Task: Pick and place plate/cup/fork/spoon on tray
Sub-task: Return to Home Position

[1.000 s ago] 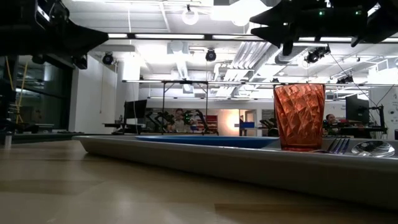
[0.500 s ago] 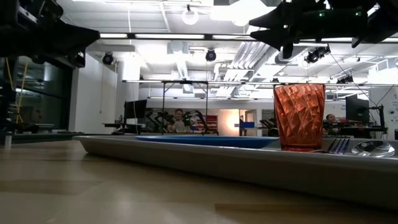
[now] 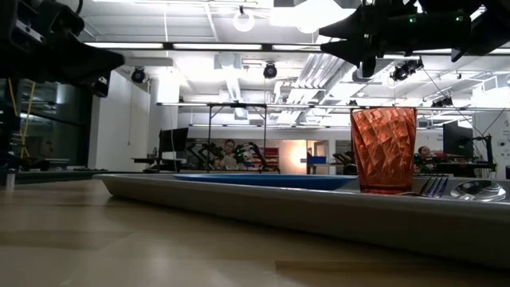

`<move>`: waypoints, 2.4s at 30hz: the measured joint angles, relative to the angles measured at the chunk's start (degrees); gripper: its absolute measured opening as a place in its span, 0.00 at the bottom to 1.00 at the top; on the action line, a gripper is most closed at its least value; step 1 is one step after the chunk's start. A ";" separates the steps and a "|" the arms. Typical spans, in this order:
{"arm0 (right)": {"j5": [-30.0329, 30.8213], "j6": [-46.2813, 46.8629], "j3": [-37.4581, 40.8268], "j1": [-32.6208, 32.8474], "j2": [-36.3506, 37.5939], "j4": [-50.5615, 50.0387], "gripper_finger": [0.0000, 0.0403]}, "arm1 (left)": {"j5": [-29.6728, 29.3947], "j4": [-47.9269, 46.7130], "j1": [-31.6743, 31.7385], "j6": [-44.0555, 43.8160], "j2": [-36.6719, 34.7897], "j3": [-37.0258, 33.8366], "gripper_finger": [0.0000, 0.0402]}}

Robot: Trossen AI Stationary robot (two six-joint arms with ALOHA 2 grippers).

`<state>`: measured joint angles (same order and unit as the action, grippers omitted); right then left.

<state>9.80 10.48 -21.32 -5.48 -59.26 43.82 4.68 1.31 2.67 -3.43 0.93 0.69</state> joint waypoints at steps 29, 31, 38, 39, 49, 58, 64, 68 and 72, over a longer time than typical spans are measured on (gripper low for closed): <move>-0.17 1.06 0.00 -0.11 10.13 -10.33 0.13 | -1.69 -0.09 -0.19 2.59 -0.20 -0.02 0.00; -0.17 0.67 0.02 -0.05 13.02 -13.89 0.04 | -1.70 -0.09 -0.19 2.59 -0.20 -0.01 0.00; 2.25 -0.48 7.32 2.43 20.78 -9.02 0.04 | -1.71 -0.10 -0.19 2.59 -0.20 -0.01 0.00; 2.33 -0.54 9.01 2.56 22.47 -6.97 0.02 | -1.71 -0.10 -0.19 2.59 -0.20 -0.02 0.00; 1.73 -1.55 17.20 2.60 45.95 -11.43 0.00 | -1.70 -0.10 -0.19 2.59 -0.20 -0.01 0.00; 3.04 1.99 16.22 2.64 59.02 -34.70 0.00 | -1.69 -0.10 -0.19 2.59 -0.20 -0.02 0.00; -1.25 1.58 17.50 2.64 59.06 -35.68 0.00 | -2.26 -0.21 -0.19 2.59 0.20 -0.02 0.00; -2.75 0.96 20.72 2.64 59.05 -32.47 0.00 | -2.33 -0.15 -0.19 2.59 0.20 -0.02 0.00; -4.84 -0.60 20.74 2.64 58.98 -35.44 0.00 | -2.37 -0.18 -0.19 2.59 0.20 -0.02 0.00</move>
<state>4.97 9.88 -0.58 -2.83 -0.27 8.38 2.31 1.13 2.48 -0.84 1.13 0.67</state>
